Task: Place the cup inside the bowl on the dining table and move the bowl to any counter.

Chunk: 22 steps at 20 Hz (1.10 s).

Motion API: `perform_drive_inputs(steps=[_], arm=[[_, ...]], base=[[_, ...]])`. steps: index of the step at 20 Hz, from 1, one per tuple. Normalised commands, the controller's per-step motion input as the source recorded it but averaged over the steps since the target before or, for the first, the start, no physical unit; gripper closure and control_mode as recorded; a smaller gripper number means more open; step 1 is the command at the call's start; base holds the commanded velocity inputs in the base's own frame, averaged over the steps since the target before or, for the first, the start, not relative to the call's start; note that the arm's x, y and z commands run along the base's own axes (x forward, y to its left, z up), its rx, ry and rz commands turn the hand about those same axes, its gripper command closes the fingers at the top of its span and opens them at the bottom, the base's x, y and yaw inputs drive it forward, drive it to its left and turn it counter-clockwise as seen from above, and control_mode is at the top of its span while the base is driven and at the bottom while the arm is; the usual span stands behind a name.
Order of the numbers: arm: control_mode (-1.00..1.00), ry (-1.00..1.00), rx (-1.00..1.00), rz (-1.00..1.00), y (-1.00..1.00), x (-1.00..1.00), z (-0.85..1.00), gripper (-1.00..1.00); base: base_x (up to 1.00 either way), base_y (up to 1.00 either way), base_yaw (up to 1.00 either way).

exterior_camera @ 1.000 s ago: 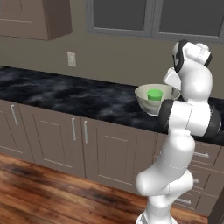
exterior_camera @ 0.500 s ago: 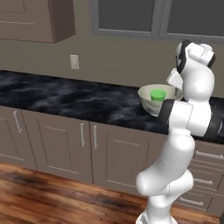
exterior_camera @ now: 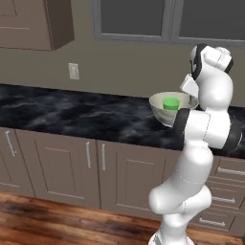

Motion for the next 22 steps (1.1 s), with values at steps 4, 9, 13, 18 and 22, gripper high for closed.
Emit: perform_drive_inputs(steps=[4,9,13,18,22], arm=[[1.00,0.00,0.00,0.00,0.00,0.00,0.00,1.00],[1.00,0.00,0.00,0.00,0.00,0.00,0.00,1.00],[1.00,0.00,0.00,0.00,0.00,0.00,0.00,1.00],[1.00,0.00,0.00,0.00,0.00,0.00,0.00,1.00],[1.00,0.00,0.00,0.00,0.00,0.00,0.00,1.00]], base=[[0.53,-0.05,-0.30],[0.56,0.00,-0.30],[0.47,0.02,-0.27],[0.33,0.25,-0.23],[0.30,0.41,-0.21]])
